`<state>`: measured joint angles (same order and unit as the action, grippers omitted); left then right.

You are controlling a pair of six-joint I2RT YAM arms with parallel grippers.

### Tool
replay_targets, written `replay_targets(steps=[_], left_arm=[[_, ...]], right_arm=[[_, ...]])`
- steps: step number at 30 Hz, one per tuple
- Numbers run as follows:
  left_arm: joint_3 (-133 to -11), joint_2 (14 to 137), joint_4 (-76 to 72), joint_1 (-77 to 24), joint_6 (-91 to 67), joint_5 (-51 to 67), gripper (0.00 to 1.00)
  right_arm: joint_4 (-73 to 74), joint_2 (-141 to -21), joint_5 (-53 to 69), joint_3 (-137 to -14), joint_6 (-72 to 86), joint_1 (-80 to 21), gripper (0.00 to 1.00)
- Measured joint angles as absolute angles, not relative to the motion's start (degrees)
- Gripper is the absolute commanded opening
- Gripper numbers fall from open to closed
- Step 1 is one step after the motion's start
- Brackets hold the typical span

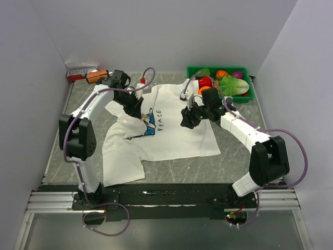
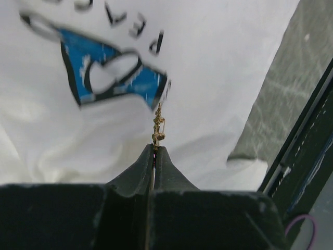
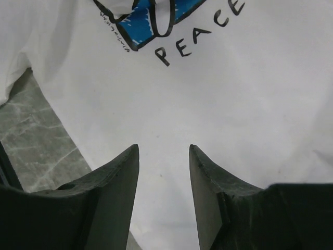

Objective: Remove the brooch from the garment

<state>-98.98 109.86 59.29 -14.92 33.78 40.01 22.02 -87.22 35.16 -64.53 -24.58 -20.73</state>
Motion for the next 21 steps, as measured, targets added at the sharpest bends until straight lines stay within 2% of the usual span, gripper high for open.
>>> replay_targets(steps=[10,14,21], left_arm=[[-81.76,93.34,67.2,-5.72,39.86,20.58,0.01],[-75.2,89.73,69.56,1.17,42.57,13.98,0.01],[-61.67,81.93,65.47,10.41,45.23,-2.33,0.01]], right_arm=[[21.63,-87.24,34.92,-64.58,-24.77,-20.73,0.53],[22.0,-88.01,35.66,-65.84,-24.18,-20.75,0.53],[22.24,-91.96,37.17,-71.9,-22.94,-21.47,0.53]])
